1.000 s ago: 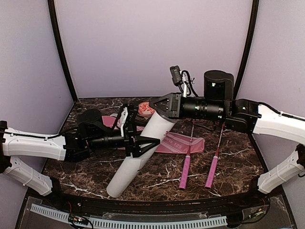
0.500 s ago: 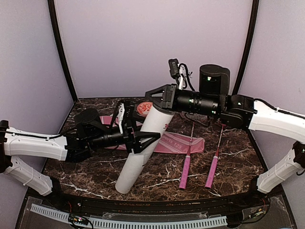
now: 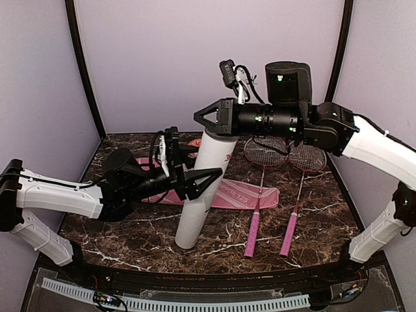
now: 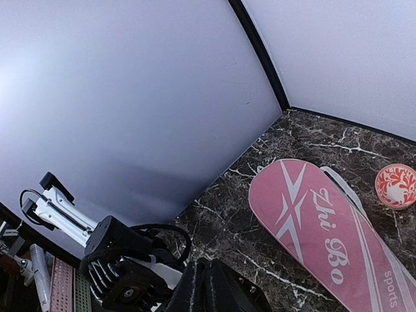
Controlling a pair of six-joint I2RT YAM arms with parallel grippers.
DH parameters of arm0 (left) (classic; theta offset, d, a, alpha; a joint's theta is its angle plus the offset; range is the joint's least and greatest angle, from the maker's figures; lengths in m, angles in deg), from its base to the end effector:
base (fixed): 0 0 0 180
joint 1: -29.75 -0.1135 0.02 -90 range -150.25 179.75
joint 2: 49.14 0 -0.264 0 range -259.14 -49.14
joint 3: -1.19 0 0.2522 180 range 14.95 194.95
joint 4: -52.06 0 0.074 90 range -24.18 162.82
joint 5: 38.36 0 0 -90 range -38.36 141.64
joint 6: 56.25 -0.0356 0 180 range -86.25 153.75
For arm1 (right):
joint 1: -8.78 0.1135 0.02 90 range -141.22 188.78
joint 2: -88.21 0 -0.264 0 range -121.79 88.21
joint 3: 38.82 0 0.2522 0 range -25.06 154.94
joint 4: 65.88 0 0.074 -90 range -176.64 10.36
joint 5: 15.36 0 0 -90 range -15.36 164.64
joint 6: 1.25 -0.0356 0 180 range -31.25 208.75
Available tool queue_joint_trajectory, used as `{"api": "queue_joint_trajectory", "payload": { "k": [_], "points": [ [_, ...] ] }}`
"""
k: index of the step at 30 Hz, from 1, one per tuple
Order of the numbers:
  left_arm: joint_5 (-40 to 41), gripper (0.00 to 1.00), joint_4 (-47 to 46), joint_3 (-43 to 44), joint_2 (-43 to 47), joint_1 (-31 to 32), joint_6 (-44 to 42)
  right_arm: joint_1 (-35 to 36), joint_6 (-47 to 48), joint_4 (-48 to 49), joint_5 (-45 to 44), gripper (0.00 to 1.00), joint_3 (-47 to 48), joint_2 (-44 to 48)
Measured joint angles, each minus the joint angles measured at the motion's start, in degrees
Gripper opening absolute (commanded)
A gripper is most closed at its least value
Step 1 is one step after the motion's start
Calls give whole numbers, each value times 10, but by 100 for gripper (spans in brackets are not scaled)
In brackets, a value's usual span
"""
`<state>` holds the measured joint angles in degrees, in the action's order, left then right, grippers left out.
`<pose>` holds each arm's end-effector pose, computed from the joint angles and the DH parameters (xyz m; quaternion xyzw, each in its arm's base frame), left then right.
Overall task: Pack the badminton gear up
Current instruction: Press the tube cap onto the shuttle tube.
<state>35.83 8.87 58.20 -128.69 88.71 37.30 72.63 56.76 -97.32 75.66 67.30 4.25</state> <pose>0.1497 -0.2675 0.3146 0.3621 0.4463 -0.4895 0.6558 0.1466 0.3000 0.4535 -0.2147 0.7311 0.4852 0.4289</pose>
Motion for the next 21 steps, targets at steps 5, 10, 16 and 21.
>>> {"api": "queue_joint_trajectory", "payload": {
  "k": [5,10,16,21],
  "points": [
    [4,69,-77,0,-33,-2,1,4,31,-43,-8,4,57,-28],
    [8,69,-143,-1,-63,-3,10,9,56,-70,-17,4,97,-52],
    [14,69,-193,-25,-73,-2,27,14,63,-88,-24,4,99,-54],
    [23,69,-222,-54,-75,-3,35,20,64,-98,-37,4,105,-71]
  ]
}}
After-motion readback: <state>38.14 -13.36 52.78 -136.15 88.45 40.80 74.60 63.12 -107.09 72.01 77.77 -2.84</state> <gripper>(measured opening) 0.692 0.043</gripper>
